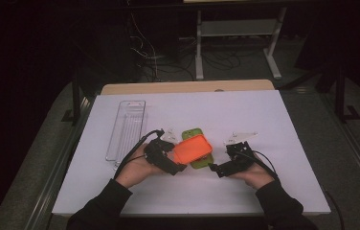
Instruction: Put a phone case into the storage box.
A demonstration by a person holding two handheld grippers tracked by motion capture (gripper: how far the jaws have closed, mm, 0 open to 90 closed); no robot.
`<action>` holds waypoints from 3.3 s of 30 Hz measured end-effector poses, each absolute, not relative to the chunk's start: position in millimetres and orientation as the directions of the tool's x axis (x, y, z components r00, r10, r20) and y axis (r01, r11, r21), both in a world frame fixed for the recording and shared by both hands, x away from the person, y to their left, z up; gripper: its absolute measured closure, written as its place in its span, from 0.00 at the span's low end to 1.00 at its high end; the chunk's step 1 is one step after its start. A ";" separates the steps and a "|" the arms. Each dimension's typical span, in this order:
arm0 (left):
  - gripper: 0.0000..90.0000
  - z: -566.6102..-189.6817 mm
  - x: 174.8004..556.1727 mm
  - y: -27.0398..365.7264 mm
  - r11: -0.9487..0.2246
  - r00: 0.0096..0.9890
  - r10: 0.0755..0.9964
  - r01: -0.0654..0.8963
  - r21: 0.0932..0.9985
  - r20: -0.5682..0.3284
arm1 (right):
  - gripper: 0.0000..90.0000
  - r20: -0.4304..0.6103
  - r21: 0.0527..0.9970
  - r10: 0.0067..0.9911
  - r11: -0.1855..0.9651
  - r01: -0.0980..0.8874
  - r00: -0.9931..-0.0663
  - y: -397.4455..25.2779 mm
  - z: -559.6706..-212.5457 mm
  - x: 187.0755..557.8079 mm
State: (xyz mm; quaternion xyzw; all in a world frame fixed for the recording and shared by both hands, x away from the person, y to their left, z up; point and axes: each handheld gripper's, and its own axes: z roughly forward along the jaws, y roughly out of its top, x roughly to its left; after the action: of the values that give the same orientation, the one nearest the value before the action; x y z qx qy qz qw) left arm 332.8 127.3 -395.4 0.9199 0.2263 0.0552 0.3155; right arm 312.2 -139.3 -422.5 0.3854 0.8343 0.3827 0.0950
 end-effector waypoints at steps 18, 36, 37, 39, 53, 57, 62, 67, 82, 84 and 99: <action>0.17 -395.3 331.8 126.1 -0.699 0.897 0.438 0.379 0.606 -0.055 | 0.01 -0.078 0.725 0.677 0.542 0.424 -0.732 -129.1 -423.1 306.2; 0.17 -395.4 332.5 126.0 -0.706 0.903 0.427 0.367 0.606 -0.049 | 0.01 -0.323 0.686 0.585 0.686 0.242 -0.744 -116.6 -422.7 295.7; 0.17 -395.4 332.5 126.1 -0.706 0.903 0.427 0.367 0.606 -0.049 | 0.01 -0.329 0.685 0.585 0.688 0.239 -0.741 -116.1 -422.8 295.0; 0.17 -395.4 332.4 126.1 -0.705 0.903 0.427 0.368 0.606 -0.052 | 0.01 -0.347 0.680 0.571 0.700 0.220 -0.744 -115.9 -422.7 294.8; 0.17 -395.2 333.0 126.4 -0.708 0.905 0.423 0.367 0.604 -0.053 | 0.01 -0.558 0.597 0.476 0.799 0.070 -0.680 -107.5 -424.3 285.2; 0.17 -396.3 331.6 125.1 -0.686 0.895 0.441 0.388 0.616 -0.071 | 0.01 -0.602 0.577 0.448 0.816 0.027 -0.661 -105.6 -425.5 283.3; 0.17 -396.2 331.4 125.0 -0.681 0.892 0.446 0.394 0.618 -0.078 | 0.01 -0.676 0.514 0.377 0.857 -0.038 -0.633 -104.4 -426.0 281.6; 0.17 -396.9 330.6 124.7 -0.662 0.884 0.459 0.404 0.631 -0.085 | 0.01 -0.728 0.498 0.366 0.863 -0.081 -0.580 -103.1 -425.9 279.9; 0.17 -394.5 332.7 127.7 -0.694 0.895 0.439 0.389 0.606 -0.072 | 0.01 -0.881 0.330 0.217 0.918 -0.218 -0.420 -96.0 -428.8 272.2; 0.17 -395.2 331.2 126.2 -0.667 0.884 0.459 0.410 0.622 -0.090 | 0.01 -0.885 0.317 0.201 0.921 -0.228 -0.420 -94.8 -428.5 271.4; 0.18 -392.8 330.9 125.6 -0.680 0.892 0.445 0.394 0.618 -0.079 | 0.16 -0.907 0.301 0.191 0.916 -0.264 -0.375 -78.8 -432.8 268.7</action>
State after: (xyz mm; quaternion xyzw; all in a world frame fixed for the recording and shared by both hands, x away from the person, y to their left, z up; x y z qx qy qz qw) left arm 330.9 125.6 -392.8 0.9158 0.2292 0.0391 0.3276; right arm 268.7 -78.8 -432.8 -0.0227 0.8039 0.2032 0.5586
